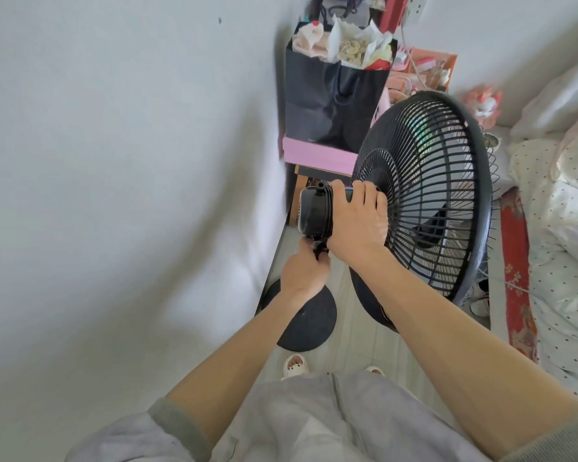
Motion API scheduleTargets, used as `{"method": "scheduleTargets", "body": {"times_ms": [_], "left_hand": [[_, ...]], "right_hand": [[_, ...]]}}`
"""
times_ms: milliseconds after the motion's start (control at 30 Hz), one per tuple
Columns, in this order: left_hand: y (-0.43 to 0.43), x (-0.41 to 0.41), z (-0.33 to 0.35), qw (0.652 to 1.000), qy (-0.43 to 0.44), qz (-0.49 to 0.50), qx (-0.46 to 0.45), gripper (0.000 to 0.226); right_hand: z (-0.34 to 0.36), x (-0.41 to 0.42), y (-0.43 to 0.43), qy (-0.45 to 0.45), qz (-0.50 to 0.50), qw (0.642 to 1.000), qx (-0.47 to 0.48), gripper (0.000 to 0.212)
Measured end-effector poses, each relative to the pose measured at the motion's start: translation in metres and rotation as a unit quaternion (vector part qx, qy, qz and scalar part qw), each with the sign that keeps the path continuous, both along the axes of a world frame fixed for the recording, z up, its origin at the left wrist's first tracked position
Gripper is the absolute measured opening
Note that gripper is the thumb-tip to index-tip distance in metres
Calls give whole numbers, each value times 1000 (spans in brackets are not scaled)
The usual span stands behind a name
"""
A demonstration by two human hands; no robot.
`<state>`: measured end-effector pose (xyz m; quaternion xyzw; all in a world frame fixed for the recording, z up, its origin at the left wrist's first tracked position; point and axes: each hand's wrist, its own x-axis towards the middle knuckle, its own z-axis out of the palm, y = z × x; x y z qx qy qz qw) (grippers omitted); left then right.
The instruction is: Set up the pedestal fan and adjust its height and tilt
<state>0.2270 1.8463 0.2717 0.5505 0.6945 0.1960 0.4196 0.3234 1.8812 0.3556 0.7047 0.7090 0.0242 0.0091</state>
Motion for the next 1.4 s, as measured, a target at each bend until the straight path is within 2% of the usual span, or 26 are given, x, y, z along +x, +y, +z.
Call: {"method": "scheduleTargets", "body": {"times_ms": [133, 267, 367, 467, 633, 767, 900, 1000, 1100, 1300, 1400], "left_hand": [[1, -14, 12, 994, 74, -62, 50, 28], [-10, -25, 5, 994, 75, -39, 70, 26], [-16, -37, -3, 993, 81, -31, 83, 36], [-11, -47, -8, 993, 57, -83, 59, 42], [7, -56, -13, 962, 127, -230, 72, 49], [18, -58, -22, 949, 149, -275, 50, 53], [0, -53, -37, 965, 120, -234, 27, 51], [-18, -42, -47, 991, 44, -130, 9, 52], [-27, -31, -50, 999, -20, -42, 5, 48], [-21, -31, -43, 997, -51, -36, -42, 51], [-11, -47, -35, 998, -46, -13, -45, 43]], "right_hand": [[2, 1, 0, -1, -11, 1000, -4, 90], [3, -5, -5, 9, -7, 1000, -12, 91], [5, -10, -8, 7, 3, 1000, -19, 93], [6, -11, -10, -4, 3, 1000, -21, 88], [12, -1, -10, -68, -5, 996, -59, 85], [23, 2, -4, -139, 4, 981, -134, 94], [31, -2, 1, -144, 12, 972, -186, 97], [34, -7, -2, -148, 17, 972, -182, 90], [34, -12, -5, -153, 19, 970, -186, 86], [35, -9, -2, -157, 18, 968, -193, 95], [37, -6, -3, -159, 16, 967, -197, 98]]}}
